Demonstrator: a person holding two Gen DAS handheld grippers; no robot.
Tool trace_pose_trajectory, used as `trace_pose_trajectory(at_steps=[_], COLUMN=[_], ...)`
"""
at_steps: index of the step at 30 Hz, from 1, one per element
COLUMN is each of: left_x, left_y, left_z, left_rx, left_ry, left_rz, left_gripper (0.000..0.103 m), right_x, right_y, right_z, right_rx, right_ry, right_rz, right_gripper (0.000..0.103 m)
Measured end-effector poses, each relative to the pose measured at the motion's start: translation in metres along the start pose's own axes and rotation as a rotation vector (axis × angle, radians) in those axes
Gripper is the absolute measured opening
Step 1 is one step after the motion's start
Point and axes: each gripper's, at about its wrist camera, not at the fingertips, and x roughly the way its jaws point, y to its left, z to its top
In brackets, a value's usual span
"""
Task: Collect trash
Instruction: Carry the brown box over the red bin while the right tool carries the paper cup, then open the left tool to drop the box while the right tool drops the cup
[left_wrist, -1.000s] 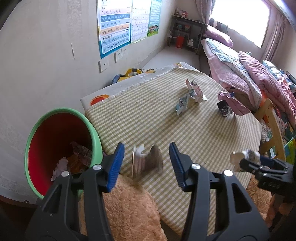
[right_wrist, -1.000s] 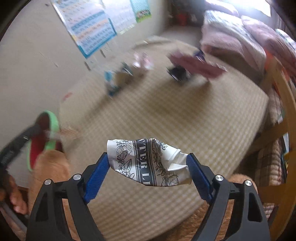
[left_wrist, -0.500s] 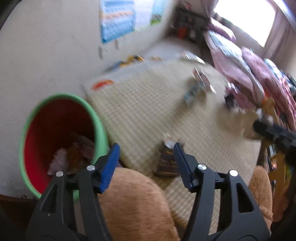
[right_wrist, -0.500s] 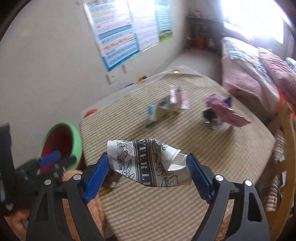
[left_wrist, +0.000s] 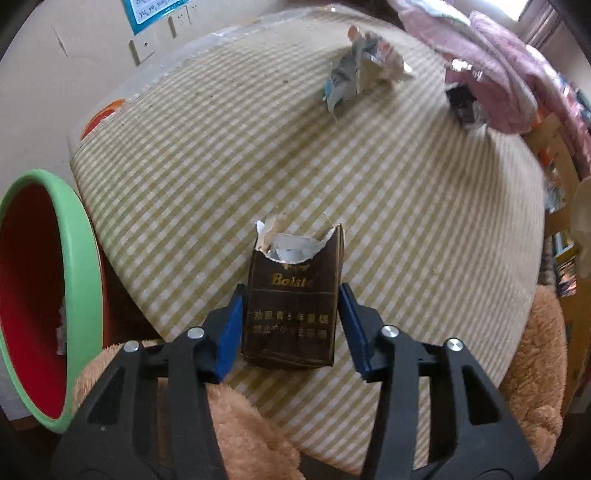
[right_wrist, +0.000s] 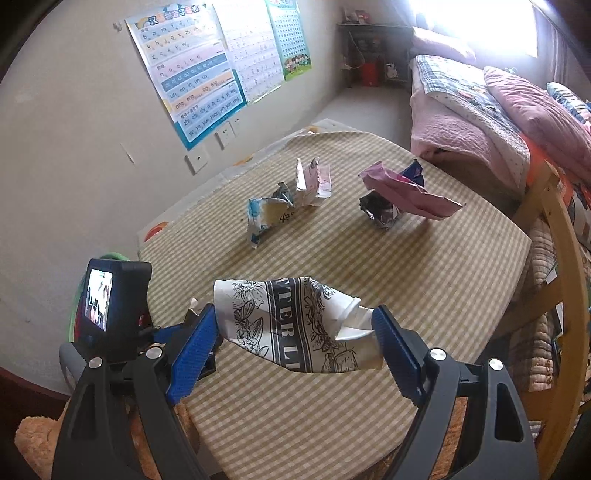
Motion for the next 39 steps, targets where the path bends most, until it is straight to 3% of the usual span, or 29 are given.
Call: trace_pose_trajectory(at_steps=[4, 7, 11, 16, 22, 24, 29, 32, 34, 39], left_x=[-0.042, -0.079, -0.112, -0.125, -0.121, -0.120, -0.116, -0.112, -0.110, -0.105], left_y=[0.029, 0.068, 0.136, 0.206, 0.254, 0.259, 0.259, 0.251, 0.245, 0.228], left_z=[-0.008, -0.019, -0.039, -0.066, -0.087, -0.091, -0.095, -0.093, -0.090, -0.084], left_rx=[-0.107, -0.185, -0.330, -0.488, -0.611, -0.629, -0.645, -0.619, -0.598, -0.541], left_ry=[-0.148, -0.256, -0.337, -0.341, -0.308, -0.304, -0.307, -0.300, -0.297, -0.295], left_rz=[-0.040, 0.031, 0.166, 0.253, 0.263, 0.266, 0.243, 0.235, 0.222, 0.213], left_gripper=[0.046, 0.046, 0.046, 0.046, 0.048, 0.074, 0.077, 0.077, 0.077, 0.077], right_x=[0.002, 0.008, 0.024, 0.049, 0.076, 0.083, 0.099, 0.103, 0.105, 0.100], right_y=[0.012, 0.035, 0.080, 0.149, 0.225, 0.243, 0.251, 0.225, 0.189, 0.068], right_z=[0.003, 0.006, 0.009, 0.015, 0.025, 0.027, 0.033, 0.037, 0.045, 0.072], right_rx=[-0.009, -0.052, -0.120, -0.179, -0.218, -0.222, -0.151, -0.126, -0.121, -0.117], right_ry=[0.005, 0.015, 0.048, 0.111, 0.174, 0.201, 0.252, 0.233, 0.202, 0.081], right_rz=[0.041, 0.084, 0.177, 0.320, 0.456, 0.497, 0.554, 0.503, 0.408, 0.037], right_gripper=[0.081, 0.081, 0.081, 0.081, 0.082, 0.082, 0.089, 0.089, 0.089, 0.089])
